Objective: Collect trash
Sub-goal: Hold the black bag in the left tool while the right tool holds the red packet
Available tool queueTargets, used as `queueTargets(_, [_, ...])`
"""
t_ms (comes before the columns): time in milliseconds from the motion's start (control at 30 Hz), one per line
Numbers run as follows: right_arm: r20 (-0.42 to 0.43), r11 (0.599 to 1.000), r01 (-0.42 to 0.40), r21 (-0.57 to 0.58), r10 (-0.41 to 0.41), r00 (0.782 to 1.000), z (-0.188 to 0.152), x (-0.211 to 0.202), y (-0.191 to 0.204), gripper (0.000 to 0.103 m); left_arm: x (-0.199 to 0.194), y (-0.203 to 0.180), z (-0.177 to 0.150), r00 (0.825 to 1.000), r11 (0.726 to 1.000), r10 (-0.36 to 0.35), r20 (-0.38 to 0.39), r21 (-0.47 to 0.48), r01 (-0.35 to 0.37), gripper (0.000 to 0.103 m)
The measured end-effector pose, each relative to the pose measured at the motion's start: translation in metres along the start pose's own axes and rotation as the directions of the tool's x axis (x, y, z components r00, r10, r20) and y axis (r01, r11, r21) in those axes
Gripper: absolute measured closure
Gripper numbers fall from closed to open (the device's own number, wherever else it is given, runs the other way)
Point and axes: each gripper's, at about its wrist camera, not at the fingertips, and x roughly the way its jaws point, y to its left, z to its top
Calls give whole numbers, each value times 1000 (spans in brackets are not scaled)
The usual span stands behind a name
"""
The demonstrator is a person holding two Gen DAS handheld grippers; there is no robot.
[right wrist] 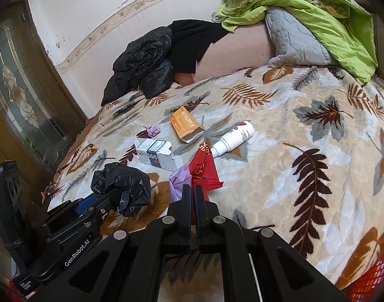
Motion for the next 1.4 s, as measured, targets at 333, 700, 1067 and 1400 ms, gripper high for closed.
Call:
queueTargets(333, [4, 1000, -3, 20, 3, 1000, -3, -11, 1, 100, -7, -5, -3, 999, 998, 17, 35, 53, -18, 85])
queueTargets(700, [17, 1000, 7, 25, -7, 1000, -4, -27, -1, 100, -10, -8, -3, 999, 998, 12, 41, 66, -15, 85])
queueTargets(1067, [42, 998, 19, 65, -22, 999, -7, -58, -17, 100, -23, -31, -7, 998, 989, 2, 70, 150, -12, 85])
queueTargets(1400, [73, 996, 26, 89, -32, 997, -11, -81, -25, 100, -35, -43, -13, 997, 984, 8, 73, 178, -21, 85])
